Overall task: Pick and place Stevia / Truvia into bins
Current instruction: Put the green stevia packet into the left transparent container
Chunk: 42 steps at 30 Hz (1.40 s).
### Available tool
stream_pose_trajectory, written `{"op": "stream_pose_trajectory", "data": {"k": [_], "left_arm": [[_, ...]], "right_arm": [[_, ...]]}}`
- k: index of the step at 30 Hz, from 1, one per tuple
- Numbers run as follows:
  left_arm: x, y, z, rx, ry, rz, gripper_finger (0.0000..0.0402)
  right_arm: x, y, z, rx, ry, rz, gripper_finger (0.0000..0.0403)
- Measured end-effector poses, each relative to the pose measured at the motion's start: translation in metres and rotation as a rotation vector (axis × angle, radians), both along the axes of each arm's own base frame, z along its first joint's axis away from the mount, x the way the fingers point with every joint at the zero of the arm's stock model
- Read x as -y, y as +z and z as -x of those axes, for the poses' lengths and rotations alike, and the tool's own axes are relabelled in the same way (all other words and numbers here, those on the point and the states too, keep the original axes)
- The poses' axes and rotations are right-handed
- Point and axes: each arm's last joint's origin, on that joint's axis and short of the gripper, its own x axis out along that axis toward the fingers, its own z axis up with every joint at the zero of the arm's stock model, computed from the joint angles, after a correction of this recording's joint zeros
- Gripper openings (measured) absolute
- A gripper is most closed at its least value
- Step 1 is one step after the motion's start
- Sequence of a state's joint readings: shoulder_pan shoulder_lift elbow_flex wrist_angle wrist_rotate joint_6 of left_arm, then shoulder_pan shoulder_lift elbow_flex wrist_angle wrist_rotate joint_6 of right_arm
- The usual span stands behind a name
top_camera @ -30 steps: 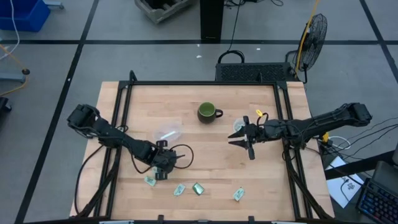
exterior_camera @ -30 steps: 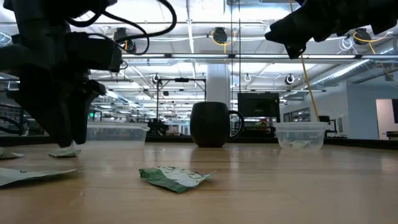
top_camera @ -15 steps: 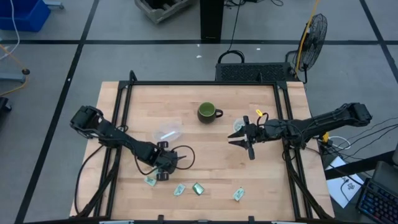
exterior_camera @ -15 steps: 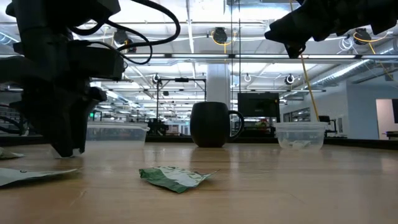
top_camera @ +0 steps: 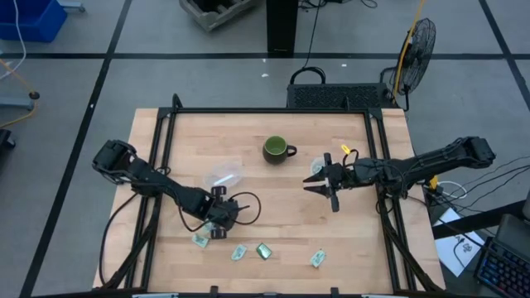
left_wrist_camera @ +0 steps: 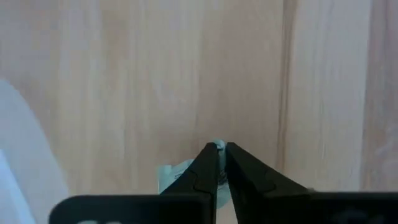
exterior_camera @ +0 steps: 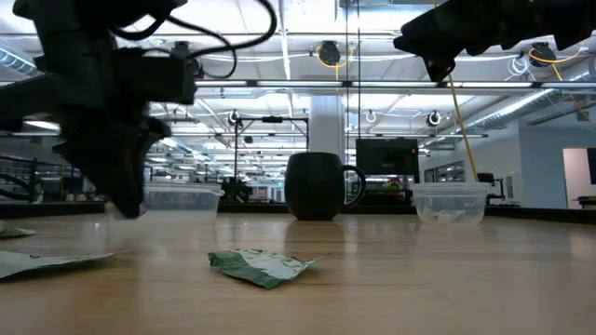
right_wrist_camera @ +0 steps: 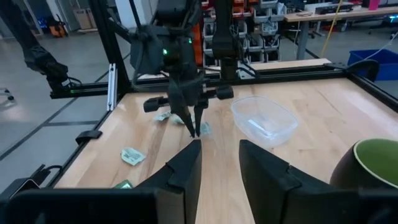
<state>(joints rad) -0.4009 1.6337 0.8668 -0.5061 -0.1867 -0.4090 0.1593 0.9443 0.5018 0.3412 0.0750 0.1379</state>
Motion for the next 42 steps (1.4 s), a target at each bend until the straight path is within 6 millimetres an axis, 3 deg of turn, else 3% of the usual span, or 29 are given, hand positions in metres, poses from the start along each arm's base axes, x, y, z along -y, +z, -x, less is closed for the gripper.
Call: {"op": "stream_pose_trajectory", "data": {"k": [4,10,16,20,24,27,36,42], "left_arm": [[-0.007,0.020,-0.001,0.031,-0.012,-0.118,0.0010],[-0.035,0.068,0.006,0.105,0.086,-0.333,0.0032],[-0.076,0.098,0.018,0.158,0.213,-0.328,0.0012],[-0.098,0.095,0.023,0.137,0.299,-0.255,0.0014],[-0.111,0.082,0.022,0.143,0.351,-0.144,0.0044],[-0.116,0.070,0.021,0.158,0.325,-0.142,0.0051],[-0.123,0.041,0.029,0.156,0.367,-0.065,0.0020],[-0.123,0.031,0.033,0.157,0.420,-0.038,0.0059]], "right_arm": [[0.000,0.000,0.000,0.000,0.000,0.000,0.0100],[0.000,0.002,0.000,0.023,-0.001,-0.003,0.0100],[0.000,0.005,-0.001,0.048,-0.001,-0.008,0.0100],[0.000,0.005,-0.001,0.050,-0.002,-0.015,0.0100],[0.000,0.005,-0.001,0.050,-0.002,-0.015,0.0100],[0.000,0.005,-0.001,0.050,-0.002,-0.015,0.0100],[0.000,0.005,-0.001,0.049,-0.002,-0.015,0.0100],[0.000,0.004,-0.001,0.041,-0.002,-0.014,0.0100]]}}
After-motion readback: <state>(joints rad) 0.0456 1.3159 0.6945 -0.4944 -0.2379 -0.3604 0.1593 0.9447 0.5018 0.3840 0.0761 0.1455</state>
